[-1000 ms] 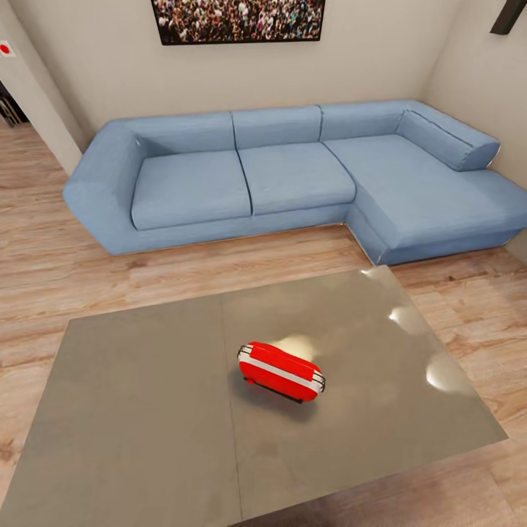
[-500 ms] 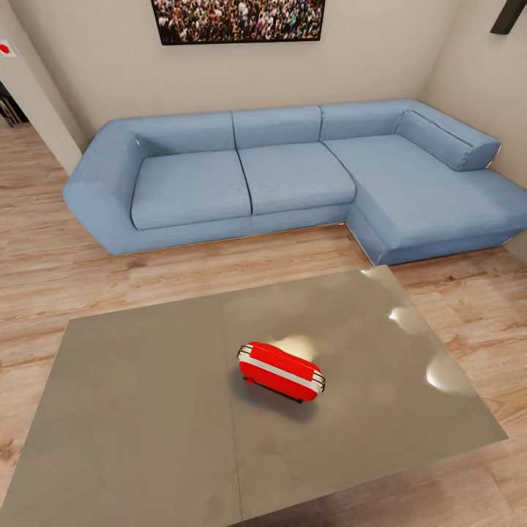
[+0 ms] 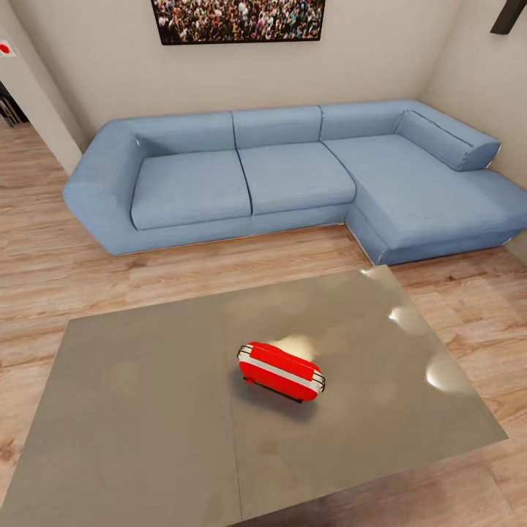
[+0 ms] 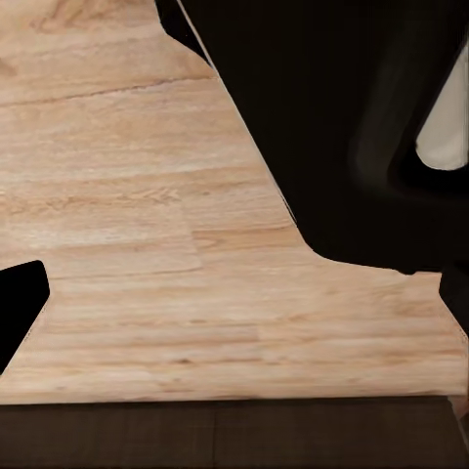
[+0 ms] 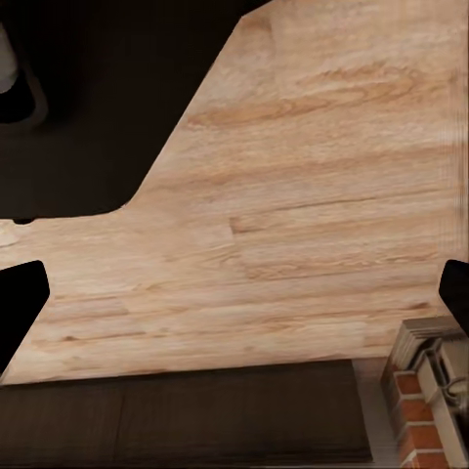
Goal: Turn on the radio receiver that's on the table in the living room.
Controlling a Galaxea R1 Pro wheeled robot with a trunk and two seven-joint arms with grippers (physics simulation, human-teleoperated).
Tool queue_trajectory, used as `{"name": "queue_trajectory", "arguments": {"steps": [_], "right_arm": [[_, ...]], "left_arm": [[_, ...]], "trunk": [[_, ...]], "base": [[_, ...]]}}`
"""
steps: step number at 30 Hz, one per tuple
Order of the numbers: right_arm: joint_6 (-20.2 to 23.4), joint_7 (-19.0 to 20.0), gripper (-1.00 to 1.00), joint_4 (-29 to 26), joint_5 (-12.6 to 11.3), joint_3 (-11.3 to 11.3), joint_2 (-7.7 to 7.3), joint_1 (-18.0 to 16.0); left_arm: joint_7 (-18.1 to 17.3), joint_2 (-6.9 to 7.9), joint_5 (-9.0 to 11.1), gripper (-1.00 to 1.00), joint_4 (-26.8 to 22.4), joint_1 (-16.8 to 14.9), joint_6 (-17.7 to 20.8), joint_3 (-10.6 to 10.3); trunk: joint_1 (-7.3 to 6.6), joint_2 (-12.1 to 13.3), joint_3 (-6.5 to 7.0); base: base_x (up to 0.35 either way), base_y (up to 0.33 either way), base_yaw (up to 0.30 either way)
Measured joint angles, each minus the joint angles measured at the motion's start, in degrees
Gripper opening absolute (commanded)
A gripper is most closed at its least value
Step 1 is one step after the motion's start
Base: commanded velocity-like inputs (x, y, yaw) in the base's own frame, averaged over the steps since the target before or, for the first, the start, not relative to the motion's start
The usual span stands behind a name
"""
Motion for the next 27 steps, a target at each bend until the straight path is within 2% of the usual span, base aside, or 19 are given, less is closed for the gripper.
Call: {"name": "queue_trajectory", "arguments": {"steps": [1, 3, 4, 6, 8, 9, 10, 11, 12, 13, 15, 16, 19, 21, 22, 27], "right_arm": [[0.1, 0.1, 1.0, -1.1, 0.0, 0.0, -0.11, 0.0], [1.4, 0.2, 1.0, -6.9, 0.1, 0.0, -0.92, 0.0], [3.4, 0.3, 1.0, -10.7, 0.1, 0.0, -1.71, 0.0], [13.1, 0.4, 1.0, -22.9, 0.2, -0.2, -4.66, -0.1], [18.1, 0.5, 1.0, -28.9, 0.0, -0.4, -6.18, 0.0], [22.7, 0.6, 1.0, -34.6, -0.1, -0.5, -7.61, 0.0], [24.9, 0.6, 1.0, -38.1, -0.2, -0.6, -8.37, 0.0], [28.5, 0.7, 1.0, -43.7, -0.2, -0.8, -9.59, 0.0], [30.1, 0.7, 1.0, -47.0, -0.3, -1.0, -10.18, 0.0], [32.6, 0.6, 1.0, -52.3, -0.3, -1.4, -11.03, -0.1], [34.8, 0.6, 1.0, -58.0, -0.3, -1.9, -11.65, -0.1], [36.7, 0.6, 1.0, -62.6, -0.2, -2.1, -12.04, -0.1], [41.6, 0.8, 1.0, -71.8, -0.1, -2.5, -12.49, -0.7], [43.3, 0.9, 1.0, -75.2, -0.1, -2.5, -12.57, -1.6], [44.1, 1.0, 1.0, -77.0, -0.2, -2.6, -12.59, -2.5], [44.8, 1.3, 1.0, -78.7, -0.6, -2.4, -12.4, -5.6]], "left_arm": [[0.0, 0.1, 0.0, 1.0, -0.7, 0.0, 0.0, 0.0], [-0.2, 0.54, 0.0, 1.0, -4.7, 0.0, 0.3, 0.0], [-0.3, 0.84, 0.0, 1.0, -7.6, 0.0, 0.7, 0.0], [-0.9, 1.73, 0.1, 1.0, -17.0, 0.0, 4.6, 0.0], [-1.6, 2.06, 0.1, 1.0, -21.9, 0.0, 7.9, 0.0], [-2.6, 2.32, 0.1, 1.0, -27.2, 0.0, 12.0, 0.1], [-3.4, 2.43, 0.1, 1.0, -30.6, 0.0, 14.3, 0.1], [-5.0, 2.58, 0.2, 1.0, -36.7, 0.0, 18.8, 0.3], [-6.0, 2.66, 0.2, 1.0, -40.3, 0.0, 21.1, 0.4], [-7.9, 2.81, 0.2, 1.0, -46.2, 0.0, 25.3, 0.9], [-9.9, 2.94, 0.2, 1.0, -52.5, 0.0, 29.4, 1.4], [-11.4, 3.01, 0.2, 1.0, -58.0, 0.0, 32.8, 1.8], [-14.1, 2.87, 0.3, 1.0, -69.4, -0.2, 39.2, 2.3], [-15.1, 2.68, 0.8, 1.0, -72.8, -1.1, 41.3, 2.5], [-15.9, 2.52, 1.8, 1.0, -74.3, -3.0, 42.4, 2.5], [-19.2, 2.23, 4.1, 1.0, -75.7, -8.2, 43.1, 2.4]], "trunk": [[0.0, 0.0, 0.0], [0.0, 0.0, 0.0], [0.0, 0.0, 0.01], [0.0, 0.0, 0.01], [0.0, 0.0, 0.0], [0.0, 0.0, 0.01], [0.0, 0.0, 0.01], [0.0, 0.0, 0.01], [0.0, 0.0, 0.01], [0.0, 0.0, 0.01], [0.0, 0.0, 0.0], [0.0, 0.0, 0.01], [0.0, 0.0, 0.01], [0.0, 0.0, 0.0], [0.0, 0.0, 0.01], [0.0, 0.0, 0.0]], "base": [[0.0, 0.0, 0.0], [0.0, 0.0, 0.0], [0.0, 0.0, 0.0], [0.0, 0.0, 0.0], [0.0, 0.0, 0.0], [0.0, 0.0, 0.0], [0.0, 0.0, 0.0], [0.0, 0.0, 0.0], [0.0, 0.0, 0.0], [0.0, 0.0, 0.0], [0.0, 0.0, 0.0], [0.0, 0.0, 0.0], [0.0, 0.0, 0.0], [0.0, 0.0, 0.0], [0.0, 0.0, 0.0], [0.0, 0.0, 0.0]]}}
